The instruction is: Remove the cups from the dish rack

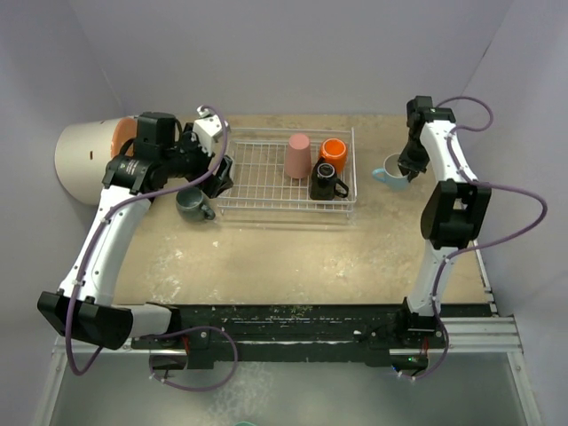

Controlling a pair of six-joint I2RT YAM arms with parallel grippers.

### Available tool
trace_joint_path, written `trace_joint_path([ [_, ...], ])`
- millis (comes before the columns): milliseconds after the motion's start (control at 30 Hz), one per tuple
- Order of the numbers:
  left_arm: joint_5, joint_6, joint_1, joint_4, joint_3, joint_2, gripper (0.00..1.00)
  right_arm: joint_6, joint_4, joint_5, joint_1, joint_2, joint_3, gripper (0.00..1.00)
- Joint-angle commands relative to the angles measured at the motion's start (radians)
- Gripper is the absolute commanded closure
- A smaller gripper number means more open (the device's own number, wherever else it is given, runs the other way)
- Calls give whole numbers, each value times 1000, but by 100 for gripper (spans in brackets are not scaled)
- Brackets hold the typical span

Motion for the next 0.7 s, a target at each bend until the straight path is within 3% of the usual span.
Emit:
trace_joint_path([
  [0, 35, 38, 4, 8, -21, -56, 0, 84, -106, -20, -12, 41, 125, 100],
  [667, 83, 55, 4, -32, -36, -88, 0, 123, -149, -99, -40, 184, 149, 100],
])
